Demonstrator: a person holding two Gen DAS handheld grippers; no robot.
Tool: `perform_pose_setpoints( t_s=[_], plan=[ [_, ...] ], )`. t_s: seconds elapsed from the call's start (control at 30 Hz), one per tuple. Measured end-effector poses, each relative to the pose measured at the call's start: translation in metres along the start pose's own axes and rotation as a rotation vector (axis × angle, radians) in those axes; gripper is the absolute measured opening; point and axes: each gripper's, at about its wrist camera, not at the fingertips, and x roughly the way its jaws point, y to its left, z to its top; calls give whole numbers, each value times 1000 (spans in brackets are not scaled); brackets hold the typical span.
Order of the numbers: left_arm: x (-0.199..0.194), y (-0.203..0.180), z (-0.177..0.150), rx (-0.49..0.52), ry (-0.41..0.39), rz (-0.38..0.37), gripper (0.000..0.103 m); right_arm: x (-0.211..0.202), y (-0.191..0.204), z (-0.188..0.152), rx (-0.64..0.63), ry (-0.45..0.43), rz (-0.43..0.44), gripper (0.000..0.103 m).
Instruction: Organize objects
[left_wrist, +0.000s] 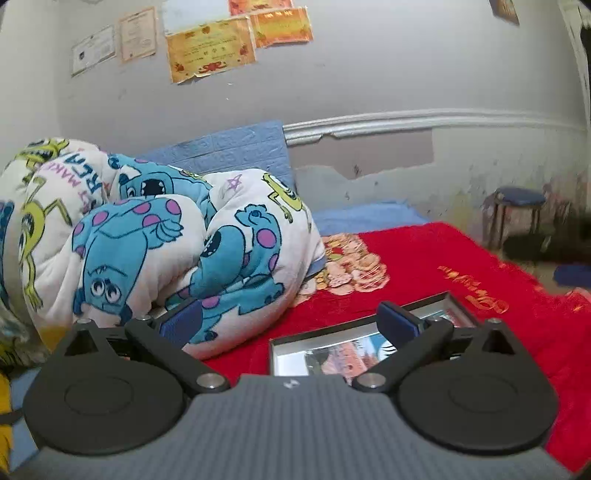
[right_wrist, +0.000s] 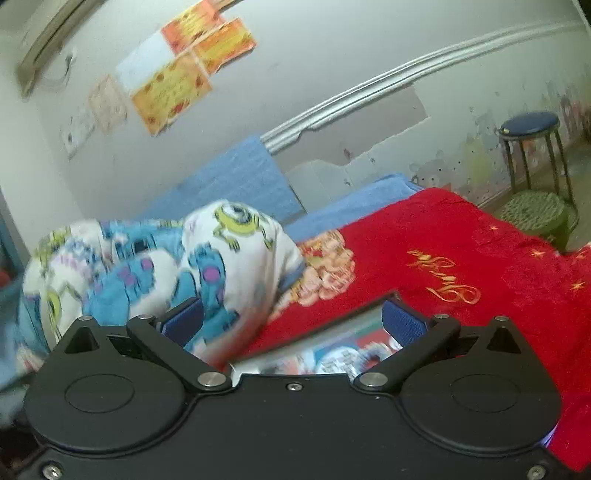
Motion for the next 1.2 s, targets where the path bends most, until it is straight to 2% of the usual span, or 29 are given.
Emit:
perform_pose_setpoints(
  t_s=[0.17, 0.27, 0.4, 0.47, 0.57, 0.63, 0.7, 0.8, 0.83, 0.9, 1.03, 1.2],
  plan=[
    [-18, 6, -19, -147, 19, -90, 103, -13, 10, -23, -59, -29, -71, 103],
    [-17, 1, -44, -154, 57, -116, 103, -19, 5, -53, -40, -57, -150, 103],
    [-16, -5, -92, -155, 92, -119, 103, -13, -4, -96, -87, -25, -269, 103],
    [-11, -5, -117, -173, 154, -194, 103, -8, -5, -118, -156, -8, -323, 103],
    [10, -8, -148, -181, 321, -285, 103, 4, -2, -141, -269, 36, -357, 103],
    [20, -14, -164, -172, 373, -253, 103, 12, -2, -156, -261, 77, -317, 103],
    [29, -17, -175, -175, 395, -149, 103, 21, -2, -171, -274, 135, -282, 103],
    [43, -14, -185, -164, 452, -52, 103, 36, 6, -197, -405, 209, -275, 103],
    [45, -12, -191, -160, 456, -55, 103, 42, 8, -204, -423, 247, -268, 103],
    [39, -11, -200, -160, 385, -62, 103, 47, 4, -209, -376, 316, -255, 103],
    [31, -13, -207, -138, 334, -49, 103, 41, 5, -216, -395, 312, -278, 103],
    [36, -10, -206, -152, 348, -61, 103, 39, 6, -221, -391, 317, -296, 103]
  ],
)
